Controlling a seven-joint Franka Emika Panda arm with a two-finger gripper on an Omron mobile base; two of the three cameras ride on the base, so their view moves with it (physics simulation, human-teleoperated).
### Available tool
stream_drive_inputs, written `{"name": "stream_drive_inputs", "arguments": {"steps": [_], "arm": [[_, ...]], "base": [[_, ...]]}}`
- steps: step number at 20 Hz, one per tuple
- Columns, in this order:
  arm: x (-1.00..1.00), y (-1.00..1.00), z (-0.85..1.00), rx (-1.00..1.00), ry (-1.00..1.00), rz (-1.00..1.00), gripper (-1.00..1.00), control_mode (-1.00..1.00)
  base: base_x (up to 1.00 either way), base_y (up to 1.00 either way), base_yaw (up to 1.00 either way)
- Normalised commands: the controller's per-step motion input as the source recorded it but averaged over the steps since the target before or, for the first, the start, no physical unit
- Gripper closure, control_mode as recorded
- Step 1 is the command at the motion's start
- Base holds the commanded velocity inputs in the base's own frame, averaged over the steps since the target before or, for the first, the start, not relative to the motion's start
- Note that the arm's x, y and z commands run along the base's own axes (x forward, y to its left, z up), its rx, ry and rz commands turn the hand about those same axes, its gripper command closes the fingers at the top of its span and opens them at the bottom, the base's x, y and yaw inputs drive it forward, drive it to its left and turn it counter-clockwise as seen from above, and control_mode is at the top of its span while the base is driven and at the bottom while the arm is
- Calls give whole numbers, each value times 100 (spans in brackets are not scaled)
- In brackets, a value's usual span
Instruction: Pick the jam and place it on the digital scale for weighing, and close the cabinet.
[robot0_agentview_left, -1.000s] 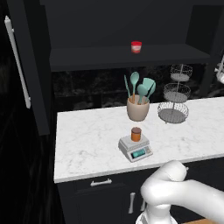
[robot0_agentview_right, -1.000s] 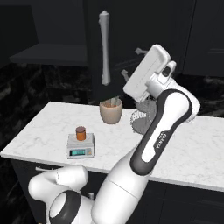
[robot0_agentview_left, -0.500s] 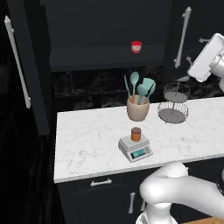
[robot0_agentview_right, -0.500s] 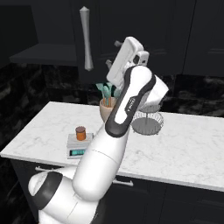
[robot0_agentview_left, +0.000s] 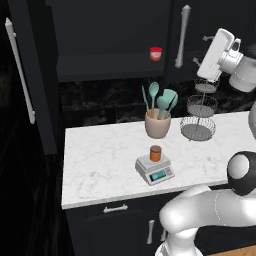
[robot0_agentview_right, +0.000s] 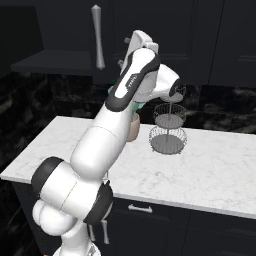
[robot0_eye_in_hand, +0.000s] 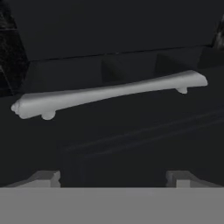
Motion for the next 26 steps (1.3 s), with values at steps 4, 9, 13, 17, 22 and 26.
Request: {"name": "stream_drive_inputs", "arguments": {"steps": [4, 9, 13, 17, 22, 26], "arm": [[93, 52, -3, -7, 0, -4, -100, -100], [86, 39, -13, -2, -4, -1, -100, -100], [82, 17, -14, 0, -8, -1, -100, -100], [16, 0, -10, 0, -16, 0, -100, -100], [-100, 48, -9, 6, -37, -3, -100, -100], [-100, 98, -36, 11, -48, -14, -100, -100]], "base": [[0, 0, 0], [0, 0, 0], [0, 0, 0], [0, 0, 0], [0, 0, 0], [0, 0, 0]]}}
